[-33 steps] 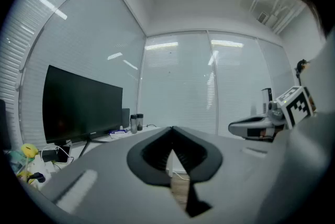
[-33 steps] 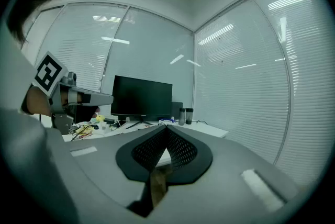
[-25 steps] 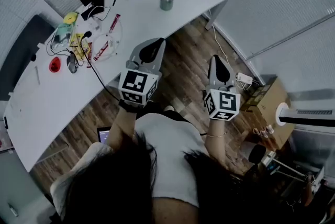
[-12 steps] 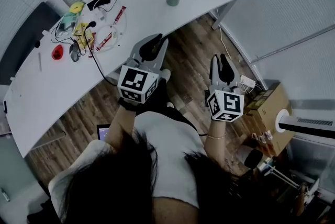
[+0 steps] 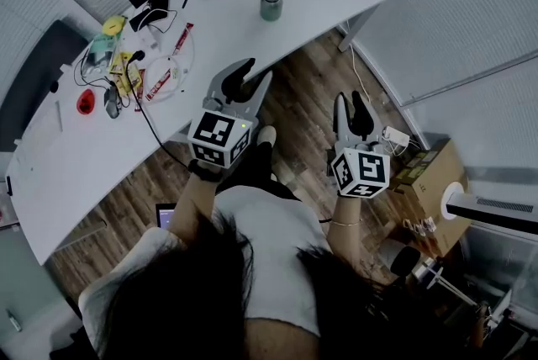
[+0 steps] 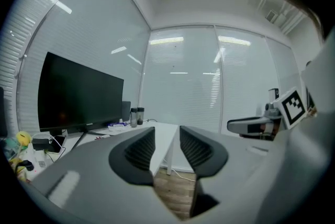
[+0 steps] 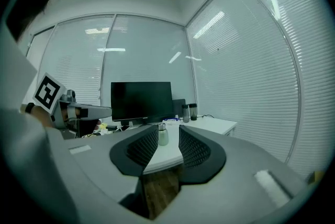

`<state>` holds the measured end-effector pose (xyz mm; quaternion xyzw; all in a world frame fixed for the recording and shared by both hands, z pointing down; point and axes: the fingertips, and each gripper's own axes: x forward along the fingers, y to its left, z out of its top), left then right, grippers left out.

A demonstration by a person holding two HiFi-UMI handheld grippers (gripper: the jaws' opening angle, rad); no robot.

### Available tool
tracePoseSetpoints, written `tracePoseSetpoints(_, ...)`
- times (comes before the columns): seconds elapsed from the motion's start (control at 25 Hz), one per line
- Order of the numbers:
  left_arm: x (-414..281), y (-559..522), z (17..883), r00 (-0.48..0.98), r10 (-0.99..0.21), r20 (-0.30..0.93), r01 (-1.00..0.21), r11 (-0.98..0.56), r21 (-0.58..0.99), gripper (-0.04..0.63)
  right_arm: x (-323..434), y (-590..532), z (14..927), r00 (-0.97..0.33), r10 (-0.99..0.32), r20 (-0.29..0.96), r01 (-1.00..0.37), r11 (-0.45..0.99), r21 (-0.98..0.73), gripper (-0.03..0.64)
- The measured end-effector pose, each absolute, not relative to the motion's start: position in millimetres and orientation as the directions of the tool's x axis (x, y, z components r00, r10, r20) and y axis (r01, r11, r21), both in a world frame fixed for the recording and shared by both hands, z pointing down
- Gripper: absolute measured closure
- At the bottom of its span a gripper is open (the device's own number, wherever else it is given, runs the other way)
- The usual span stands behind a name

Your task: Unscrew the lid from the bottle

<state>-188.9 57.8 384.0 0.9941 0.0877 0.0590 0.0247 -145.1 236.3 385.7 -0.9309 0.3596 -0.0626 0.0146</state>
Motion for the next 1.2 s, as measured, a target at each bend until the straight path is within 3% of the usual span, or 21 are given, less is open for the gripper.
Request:
tracePoseSetpoints(0.72, -24.7, -32.9, 386.6, 0.986, 0.126, 0.108, 0.117, -0.990, 0.083, 0.423, 25.1, 149.3, 391.7, 0.675, -0.724, 0.147, -0.716, -0.690, -0.108, 0.433)
tracePoseSetpoints(1.2, 8.4, -71.9, 392.0, 0.983, 0.140, 0.120, 0.126, -0.985, 0.115, 0.323, 70.0, 88.3, 380.6, 0.586, -0.798, 0.141, -0.795, -0.600, -0.093, 0.396)
